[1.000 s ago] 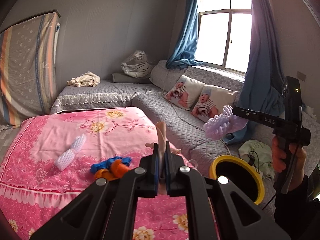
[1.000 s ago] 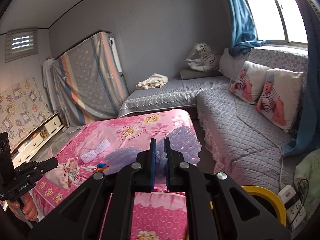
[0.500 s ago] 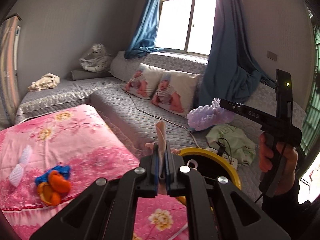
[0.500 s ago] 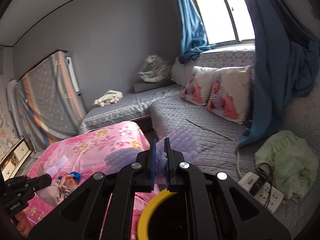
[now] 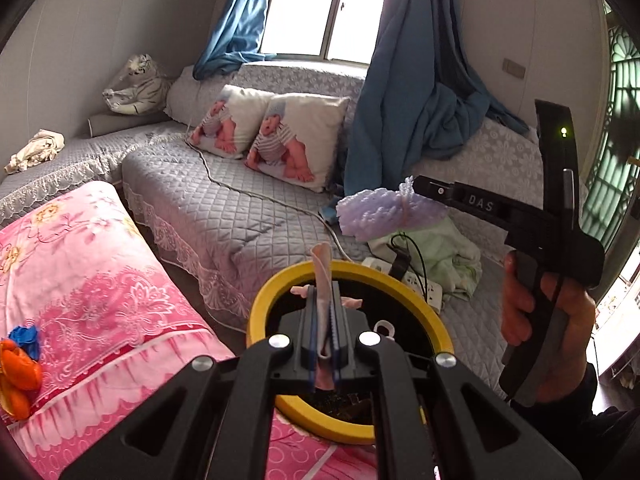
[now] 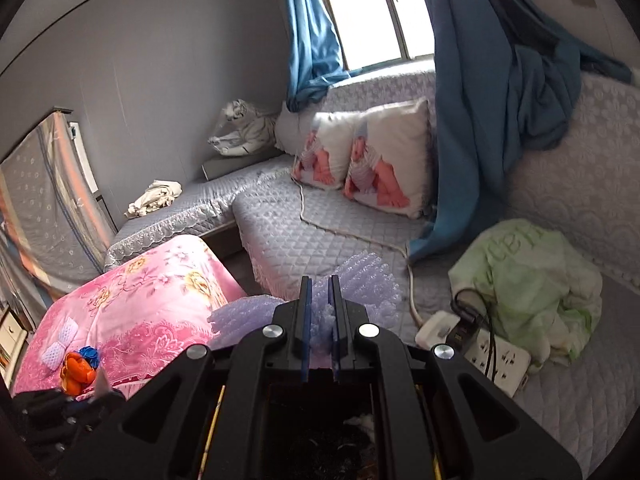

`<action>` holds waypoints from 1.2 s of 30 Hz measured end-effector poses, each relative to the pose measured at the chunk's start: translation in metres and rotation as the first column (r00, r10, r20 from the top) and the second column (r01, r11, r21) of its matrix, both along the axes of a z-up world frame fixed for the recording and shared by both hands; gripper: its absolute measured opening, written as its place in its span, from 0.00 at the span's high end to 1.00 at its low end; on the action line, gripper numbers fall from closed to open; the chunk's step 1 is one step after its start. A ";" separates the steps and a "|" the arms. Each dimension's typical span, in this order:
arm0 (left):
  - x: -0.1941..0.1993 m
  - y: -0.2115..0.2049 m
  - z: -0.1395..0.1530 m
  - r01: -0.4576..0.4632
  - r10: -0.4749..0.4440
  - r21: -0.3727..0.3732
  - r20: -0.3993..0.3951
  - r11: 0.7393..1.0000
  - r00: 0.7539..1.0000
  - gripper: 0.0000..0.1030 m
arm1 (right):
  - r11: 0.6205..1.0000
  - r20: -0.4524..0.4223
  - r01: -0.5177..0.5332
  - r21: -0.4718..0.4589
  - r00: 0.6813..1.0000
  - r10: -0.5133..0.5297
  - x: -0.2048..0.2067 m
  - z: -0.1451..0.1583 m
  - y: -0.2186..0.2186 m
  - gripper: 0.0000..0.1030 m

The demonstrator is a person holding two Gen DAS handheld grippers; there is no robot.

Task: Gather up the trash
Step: 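Open both tools above the yellow bin to drop the items inside, then move both open tools back over the remaining trash on the bed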

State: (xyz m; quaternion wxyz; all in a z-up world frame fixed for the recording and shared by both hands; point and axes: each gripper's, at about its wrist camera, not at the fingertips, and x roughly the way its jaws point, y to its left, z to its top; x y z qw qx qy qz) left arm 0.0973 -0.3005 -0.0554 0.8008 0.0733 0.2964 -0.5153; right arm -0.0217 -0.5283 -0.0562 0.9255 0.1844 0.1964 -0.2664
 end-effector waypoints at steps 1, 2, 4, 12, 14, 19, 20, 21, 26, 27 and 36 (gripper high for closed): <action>0.001 -0.005 -0.004 0.002 -0.002 0.007 -0.005 1.000 1.000 0.95 | 1.000 -0.008 0.002 0.017 1.000 -0.002 0.001 -0.006 -0.003 0.93; 0.001 -0.008 -0.006 0.002 -0.002 0.011 -0.008 1.000 1.000 0.95 | 1.000 -0.013 0.002 0.031 1.000 -0.001 0.001 -0.010 -0.005 0.93; 0.003 -0.014 -0.014 0.004 -0.004 0.018 -0.024 1.000 1.000 0.95 | 0.998 -0.029 0.001 0.056 1.000 0.000 0.003 -0.021 -0.009 0.93; 0.010 -0.030 -0.042 0.002 0.003 0.057 -0.085 0.998 0.996 0.95 | 0.992 -0.075 0.002 0.122 0.997 0.008 0.009 -0.050 -0.021 0.92; 0.010 -0.032 -0.046 0.006 0.000 0.064 -0.093 0.998 0.996 0.95 | 0.991 -0.081 0.010 0.134 0.997 0.001 0.009 -0.056 -0.025 0.92; 0.012 -0.033 -0.050 -0.001 0.009 0.071 -0.108 0.997 0.994 0.78 | 0.986 -0.094 0.048 0.161 0.995 -0.033 0.006 -0.065 -0.035 0.72; 0.013 -0.031 -0.050 -0.011 0.019 0.068 -0.106 0.998 0.994 0.62 | 0.984 -0.086 0.056 0.168 0.995 -0.042 0.004 -0.066 -0.037 0.65; 0.014 -0.028 -0.049 -0.029 0.035 0.060 -0.102 0.998 0.994 0.56 | 0.982 -0.079 0.068 0.174 0.995 -0.055 0.000 -0.066 -0.038 0.56; 0.022 -0.016 -0.041 -0.093 0.095 0.026 -0.085 0.995 0.992 0.36 | 0.979 -0.065 0.088 0.186 0.995 -0.077 -0.006 -0.065 -0.042 0.52; 0.025 -0.011 -0.038 -0.123 0.123 0.011 -0.078 0.992 0.989 0.34 | 0.978 -0.055 0.086 0.189 0.996 -0.077 -0.007 -0.065 -0.042 0.48; 0.047 0.039 -0.006 -0.331 0.336 -0.082 0.049 0.940 0.941 0.08 | 0.992 0.089 0.026 0.121 0.995 -0.037 -0.009 -0.045 -0.019 0.10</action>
